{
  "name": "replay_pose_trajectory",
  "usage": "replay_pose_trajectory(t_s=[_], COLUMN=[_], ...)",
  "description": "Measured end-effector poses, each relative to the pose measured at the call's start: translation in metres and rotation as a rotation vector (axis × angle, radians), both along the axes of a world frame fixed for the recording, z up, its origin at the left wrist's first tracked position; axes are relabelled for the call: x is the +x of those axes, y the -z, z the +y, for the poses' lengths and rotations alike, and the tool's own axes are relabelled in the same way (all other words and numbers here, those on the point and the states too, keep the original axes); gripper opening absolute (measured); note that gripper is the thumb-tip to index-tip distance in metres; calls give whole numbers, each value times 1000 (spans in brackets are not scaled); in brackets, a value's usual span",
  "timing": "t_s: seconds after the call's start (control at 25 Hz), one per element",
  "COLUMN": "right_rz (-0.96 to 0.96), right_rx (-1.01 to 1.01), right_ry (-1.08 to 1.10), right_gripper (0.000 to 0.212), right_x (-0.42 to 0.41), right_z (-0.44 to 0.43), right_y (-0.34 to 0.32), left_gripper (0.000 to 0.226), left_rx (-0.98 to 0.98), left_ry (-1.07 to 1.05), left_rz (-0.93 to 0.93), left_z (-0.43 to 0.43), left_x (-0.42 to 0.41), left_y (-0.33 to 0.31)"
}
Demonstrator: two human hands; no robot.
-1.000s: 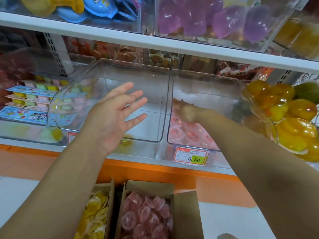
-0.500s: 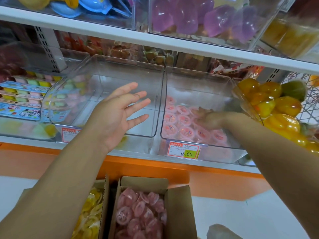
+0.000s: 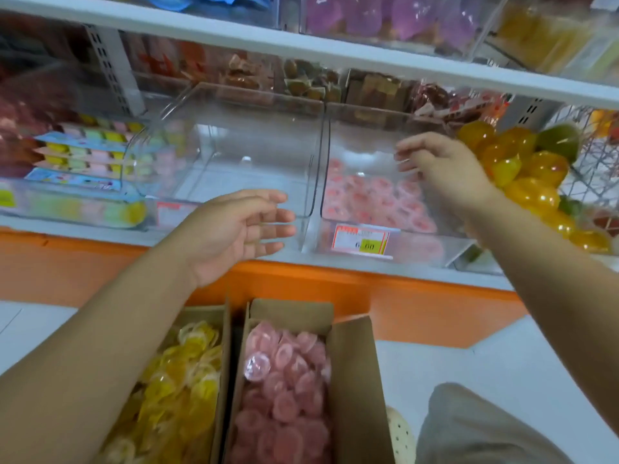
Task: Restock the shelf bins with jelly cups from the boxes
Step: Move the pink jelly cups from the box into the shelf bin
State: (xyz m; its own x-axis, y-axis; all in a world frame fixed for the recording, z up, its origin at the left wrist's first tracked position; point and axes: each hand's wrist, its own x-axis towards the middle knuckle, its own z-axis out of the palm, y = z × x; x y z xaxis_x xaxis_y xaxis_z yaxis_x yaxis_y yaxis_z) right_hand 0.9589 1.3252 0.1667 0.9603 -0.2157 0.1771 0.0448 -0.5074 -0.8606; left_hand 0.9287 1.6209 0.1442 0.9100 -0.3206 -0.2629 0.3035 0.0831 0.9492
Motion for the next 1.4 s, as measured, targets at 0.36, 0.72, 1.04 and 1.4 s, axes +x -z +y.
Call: replay_pose_trajectory(t_s=[0.36, 0.72, 1.04, 1.4], right_rz=[1016, 1163, 1132, 1145], right_rx=[-108, 179, 435, 444], right_ry=[-443, 40, 156, 159], right_gripper=[36, 62, 68, 58], right_x=[-132, -198, -196, -199], right_z=[99, 136, 148, 146], right_y=[147, 336, 351, 354], left_gripper=[32, 58, 54, 56], left_rx=[281, 571, 703, 467], left_ry=[112, -64, -47, -58], left_rz=[476, 653, 491, 775], left_z=[-14, -21, -24, -14], left_x=[-103, -139, -143, -129], left_y=[143, 284, 310, 307])
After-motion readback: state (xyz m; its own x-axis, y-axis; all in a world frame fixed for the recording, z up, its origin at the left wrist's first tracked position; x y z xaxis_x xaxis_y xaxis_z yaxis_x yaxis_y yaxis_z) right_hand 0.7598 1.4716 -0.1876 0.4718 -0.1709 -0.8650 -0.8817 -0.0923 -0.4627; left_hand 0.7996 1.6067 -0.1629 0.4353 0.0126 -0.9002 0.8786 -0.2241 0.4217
